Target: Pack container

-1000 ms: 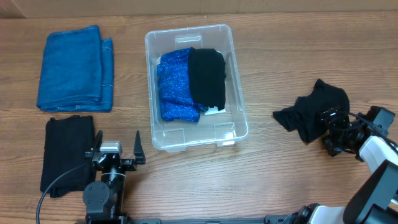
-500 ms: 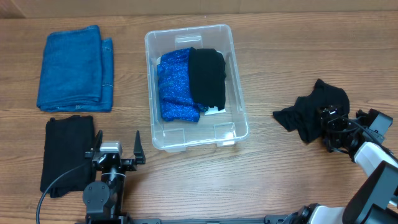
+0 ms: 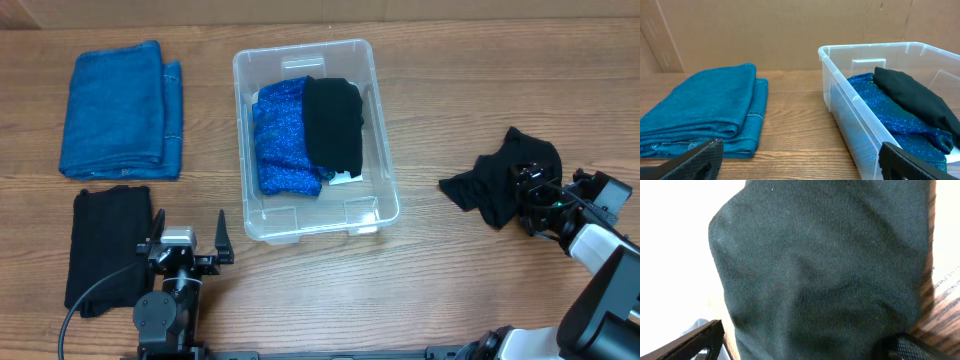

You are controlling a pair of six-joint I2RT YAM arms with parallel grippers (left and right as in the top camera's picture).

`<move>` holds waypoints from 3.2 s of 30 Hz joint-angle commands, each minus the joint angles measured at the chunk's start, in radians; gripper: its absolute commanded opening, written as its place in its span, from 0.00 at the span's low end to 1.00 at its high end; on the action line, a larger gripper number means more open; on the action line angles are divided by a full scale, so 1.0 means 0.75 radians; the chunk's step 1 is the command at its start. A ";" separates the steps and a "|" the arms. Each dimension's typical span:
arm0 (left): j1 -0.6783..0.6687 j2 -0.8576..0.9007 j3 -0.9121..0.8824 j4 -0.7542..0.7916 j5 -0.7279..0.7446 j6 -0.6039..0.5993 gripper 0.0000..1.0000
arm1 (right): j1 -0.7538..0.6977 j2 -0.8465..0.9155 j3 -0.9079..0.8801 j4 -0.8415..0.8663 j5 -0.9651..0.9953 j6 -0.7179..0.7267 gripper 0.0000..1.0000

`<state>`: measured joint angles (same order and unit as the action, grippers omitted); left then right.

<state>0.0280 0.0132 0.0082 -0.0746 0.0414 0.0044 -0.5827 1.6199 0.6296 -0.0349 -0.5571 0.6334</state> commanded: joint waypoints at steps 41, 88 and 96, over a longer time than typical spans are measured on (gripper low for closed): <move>0.008 -0.009 -0.005 0.001 0.001 0.025 1.00 | -0.005 0.214 0.131 1.516 -0.823 0.883 0.04; 0.008 -0.009 -0.005 0.001 0.001 0.025 1.00 | 0.541 0.138 1.319 0.942 -0.692 1.807 0.04; 0.008 -0.009 -0.005 0.001 0.001 0.025 1.00 | 0.529 0.138 1.319 0.323 -0.398 1.386 0.04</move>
<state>0.0280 0.0132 0.0082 -0.0742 0.0414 0.0040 -0.1825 1.7512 1.5959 0.3004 -1.0058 1.8450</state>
